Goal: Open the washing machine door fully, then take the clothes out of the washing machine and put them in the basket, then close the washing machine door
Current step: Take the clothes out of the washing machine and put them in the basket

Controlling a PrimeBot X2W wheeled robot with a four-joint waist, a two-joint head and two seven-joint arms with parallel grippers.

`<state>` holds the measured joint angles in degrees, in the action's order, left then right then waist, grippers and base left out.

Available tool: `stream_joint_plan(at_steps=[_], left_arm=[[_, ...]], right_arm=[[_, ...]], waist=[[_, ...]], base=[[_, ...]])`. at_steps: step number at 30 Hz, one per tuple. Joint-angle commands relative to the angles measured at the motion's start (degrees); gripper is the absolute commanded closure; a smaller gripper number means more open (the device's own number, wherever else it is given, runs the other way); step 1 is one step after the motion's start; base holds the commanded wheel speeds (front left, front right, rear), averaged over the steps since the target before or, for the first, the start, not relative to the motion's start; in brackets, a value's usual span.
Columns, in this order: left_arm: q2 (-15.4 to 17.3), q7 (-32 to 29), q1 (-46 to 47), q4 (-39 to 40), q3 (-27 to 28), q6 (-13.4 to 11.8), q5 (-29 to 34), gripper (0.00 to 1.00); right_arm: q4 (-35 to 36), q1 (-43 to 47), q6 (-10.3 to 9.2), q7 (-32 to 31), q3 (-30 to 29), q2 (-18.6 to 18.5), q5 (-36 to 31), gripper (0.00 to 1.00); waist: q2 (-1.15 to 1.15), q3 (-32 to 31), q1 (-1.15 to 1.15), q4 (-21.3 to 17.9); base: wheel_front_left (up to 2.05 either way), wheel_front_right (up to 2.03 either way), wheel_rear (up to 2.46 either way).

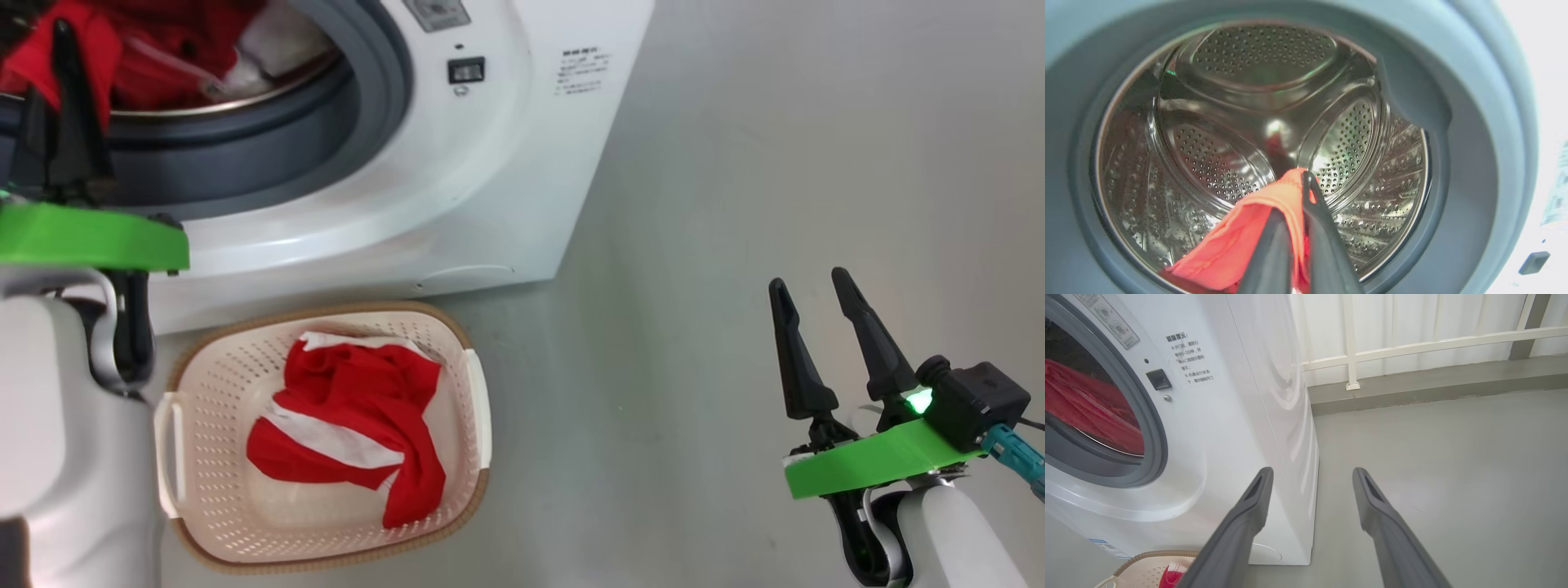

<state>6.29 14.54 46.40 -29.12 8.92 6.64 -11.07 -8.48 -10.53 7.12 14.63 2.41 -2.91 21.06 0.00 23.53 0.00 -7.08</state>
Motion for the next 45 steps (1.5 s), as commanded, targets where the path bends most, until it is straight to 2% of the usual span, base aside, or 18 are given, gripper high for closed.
stream_joint_plan(at_steps=[1, 6, 15, 24, 29, 35, 45], left_arm=[[1.4, 0.5, -1.9, 4.2, 1.9, 0.4, 0.5, 1.00], [-0.6, 0.5, -6.2, 13.5, 3.1, 0.7, 0.7, 1.00], [-2.1, 0.5, -12.4, 29.5, 3.0, 0.8, 1.2, 1.00], [-3.1, 0.5, -20.4, 38.6, 1.2, 0.8, 1.7, 1.00], [-3.3, 0.5, -26.0, 35.9, -0.2, 0.8, 1.2, 1.00], [-3.4, 0.5, -31.8, 27.5, -2.9, -0.5, -1.3, 1.00], [-3.4, 0.5, -31.1, 14.4, -6.8, -0.6, -0.8, 1.00]], right_arm=[[1.2, 0.9, 0.36, 0.4, 0.8, 0.0, -0.7, 0.00], [1.3, 2.3, 0.36, 0.4, 0.2, 0.0, -1.1, 0.00], [1.6, 3.5, 0.36, 0.4, 0.0, -0.4, -1.2, 0.00], [1.8, 3.7, 0.36, 0.4, 0.1, -0.6, -1.3, 0.00], [1.9, 3.5, 0.36, 0.4, 0.3, -0.7, -1.4, 0.00], [2.0, 2.8, 0.36, 0.4, 0.5, -0.8, -1.3, 0.00], [2.1, 1.4, 0.36, 0.4, 1.1, -0.9, -1.4, 0.00]], waist=[[0.00, -1.9, 0.00, 1.4], [0.00, -3.7, 0.00, 2.4], [0.00, -4.7, 0.00, 3.7], [0.00, -4.4, 0.00, 4.4], [0.00, -3.6, 0.00, 4.6], [0.00, -2.2, 0.00, 4.7], [0.00, 0.5, 0.00, 4.7]], base=[[0.00, 0.00, 0.00], [0.00, 0.00, 0.00], [0.00, 0.00, 0.00], [0.00, 0.00, 0.00], [0.00, 0.00, 0.00], [0.00, 0.00, 0.00], [0.00, 0.00, 0.00]])
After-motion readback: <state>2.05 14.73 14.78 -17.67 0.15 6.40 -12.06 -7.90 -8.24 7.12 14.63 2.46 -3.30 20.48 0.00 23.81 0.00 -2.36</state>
